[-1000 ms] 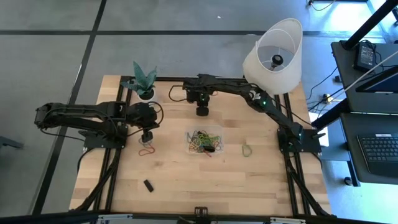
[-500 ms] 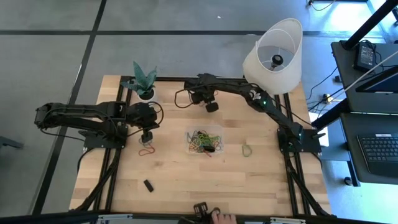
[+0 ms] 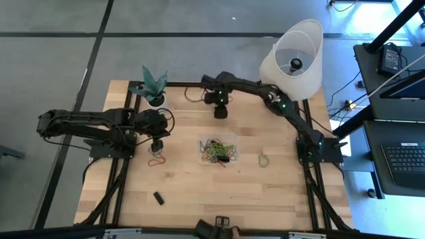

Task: Pick and place rubber bands into bin
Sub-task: Put the red rubber band into the transparent bin

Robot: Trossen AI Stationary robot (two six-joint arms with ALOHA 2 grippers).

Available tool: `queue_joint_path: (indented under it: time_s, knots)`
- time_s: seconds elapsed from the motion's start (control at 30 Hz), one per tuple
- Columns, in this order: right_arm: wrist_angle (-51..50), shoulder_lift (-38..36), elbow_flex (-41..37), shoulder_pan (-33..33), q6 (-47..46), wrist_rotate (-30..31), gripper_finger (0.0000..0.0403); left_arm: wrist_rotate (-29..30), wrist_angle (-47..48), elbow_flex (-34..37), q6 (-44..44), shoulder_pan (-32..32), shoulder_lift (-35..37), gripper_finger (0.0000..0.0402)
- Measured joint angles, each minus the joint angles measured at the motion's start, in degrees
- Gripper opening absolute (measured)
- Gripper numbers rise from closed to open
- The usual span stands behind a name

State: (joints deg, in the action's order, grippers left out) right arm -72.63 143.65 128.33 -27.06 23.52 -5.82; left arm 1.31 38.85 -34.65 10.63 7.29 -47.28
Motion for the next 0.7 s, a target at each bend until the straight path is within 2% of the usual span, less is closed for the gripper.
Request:
queue_joint_path:
  time_s: [0.1, 0.2, 0.43, 0.57, 0.7]
  knots:
    - [-0.2, -1.1, 0.0, -1.6, -7.9, -4.9, 0.0183, 0.2, 0.1, 0.0, 0.2, 0.0, 0.0, 0.0003]
    - [-0.3, -2.5, 0.0, -2.1, -11.8, -7.7, 0.0173, 0.7, 0.2, 0.0, 0.6, 0.0, 0.0, 0.0003]
    - [3.4, -6.3, 0.0, 1.6, -16.9, -5.2, 0.0104, 1.8, 0.4, 0.0, 0.8, 0.6, 0.0, 0.0003]
    - [3.7, -7.3, 0.0, 4.3, -18.8, 0.5, 0.0058, 1.9, 0.3, 0.0, 0.8, 2.1, 0.0, 0.0003]
    - [3.5, -7.3, 0.0, 7.5, -19.0, 1.7, 0.0010, 1.9, 0.3, 0.0, 0.8, 3.4, 0.0, 0.0003]
